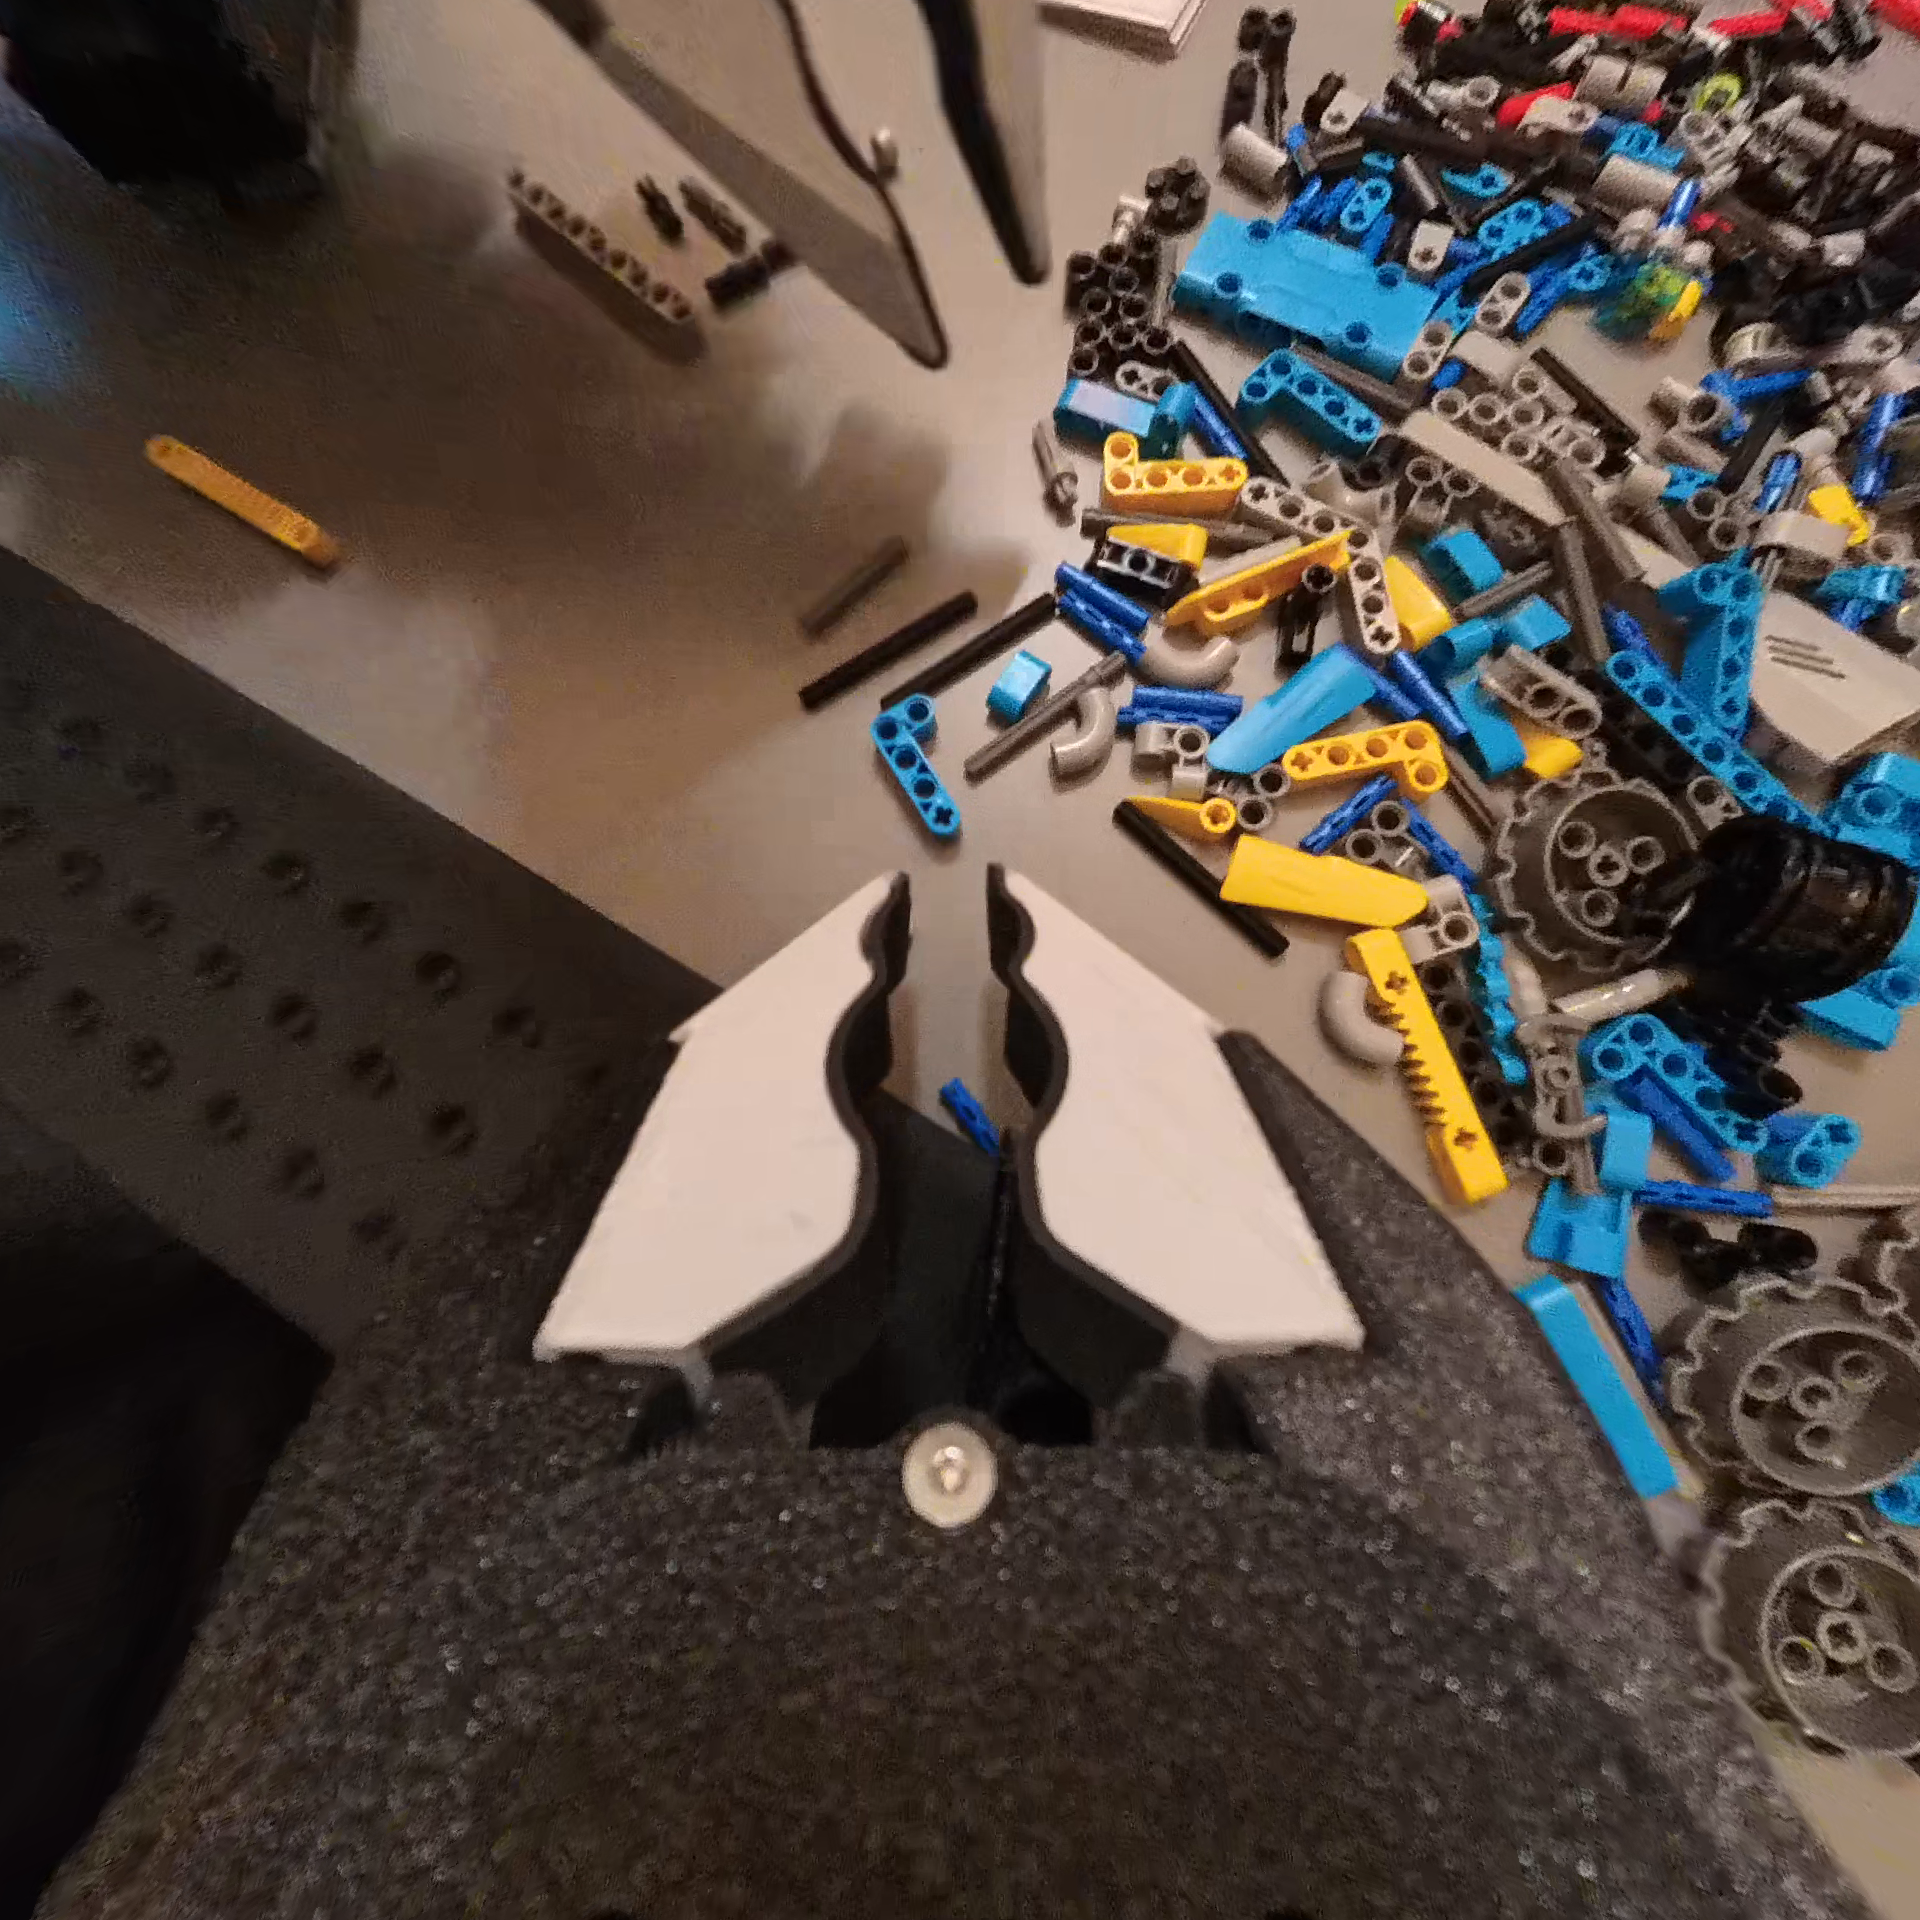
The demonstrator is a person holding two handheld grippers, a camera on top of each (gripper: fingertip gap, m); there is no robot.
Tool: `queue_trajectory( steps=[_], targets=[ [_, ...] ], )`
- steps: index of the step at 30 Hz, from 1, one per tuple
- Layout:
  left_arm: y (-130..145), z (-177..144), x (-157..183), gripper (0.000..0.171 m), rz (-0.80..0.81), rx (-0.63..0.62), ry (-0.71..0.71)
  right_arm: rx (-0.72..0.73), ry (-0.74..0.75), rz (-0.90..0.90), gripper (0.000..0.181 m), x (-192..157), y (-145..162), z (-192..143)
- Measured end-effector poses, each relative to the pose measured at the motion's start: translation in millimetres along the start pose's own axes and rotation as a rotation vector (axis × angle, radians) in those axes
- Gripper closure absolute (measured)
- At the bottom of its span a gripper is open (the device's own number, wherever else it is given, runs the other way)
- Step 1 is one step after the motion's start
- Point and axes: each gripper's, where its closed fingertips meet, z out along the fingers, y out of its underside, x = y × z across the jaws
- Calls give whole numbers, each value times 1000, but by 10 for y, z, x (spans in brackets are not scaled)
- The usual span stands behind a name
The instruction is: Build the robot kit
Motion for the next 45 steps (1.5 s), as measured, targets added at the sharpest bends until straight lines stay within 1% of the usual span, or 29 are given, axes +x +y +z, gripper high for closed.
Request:
queue_trajectory(
  steps=[2,4,7,10,12,14,15,20,26,29,33,34,35,38,42,45],
  targets=[
    [42,128,-50,154,5,-19,44,-11,-30,18,167,-19,65,21],
    [30,177,-37,156,18,-13,96,-21,-40,18,167,-23,102,33],
    [39,224,23,156,51,-31,167,-2,-60,28,167,-31,80,12],
    [47,284,-20,156,62,-45,176,9,-68,42,167,-15,78,-6],
    [82,326,-7,156,60,-66,206,10,-76,53,167,-12,79,-10],
    [108,348,2,161,68,-71,221,6,-79,58,167,-12,85,-9],
    [140,355,15,160,66,-89,236,4,-79,59,167,-12,86,-12],
    [156,365,4,161,19,-87,256,-31,-94,68,166,-35,114,-10],
    [160,357,21,164,26,-87,217,-69,-71,40,166,-51,145,-9],
    [187,311,53,165,-20,-81,202,-80,-54,26,167,-43,152,-24],
    [234,280,120,164,-201,-77,173,-76,-43,24,167,-39,124,-22],
    [235,267,155,161,-236,-74,179,-79,-42,21,167,-42,128,-13],
    [240,248,184,152,-253,-71,184,-82,-44,18,167,-51,133,-4],
    [302,172,201,150,-207,-60,166,-93,-51,12,167,-78,149,21],
    [344,154,279,151,-155,-53,194,-99,-61,10,167,-121,131,39],
    [353,174,291,154,-62,-53,182,-98,-43,1,167,-117,106,40]
  ],
)
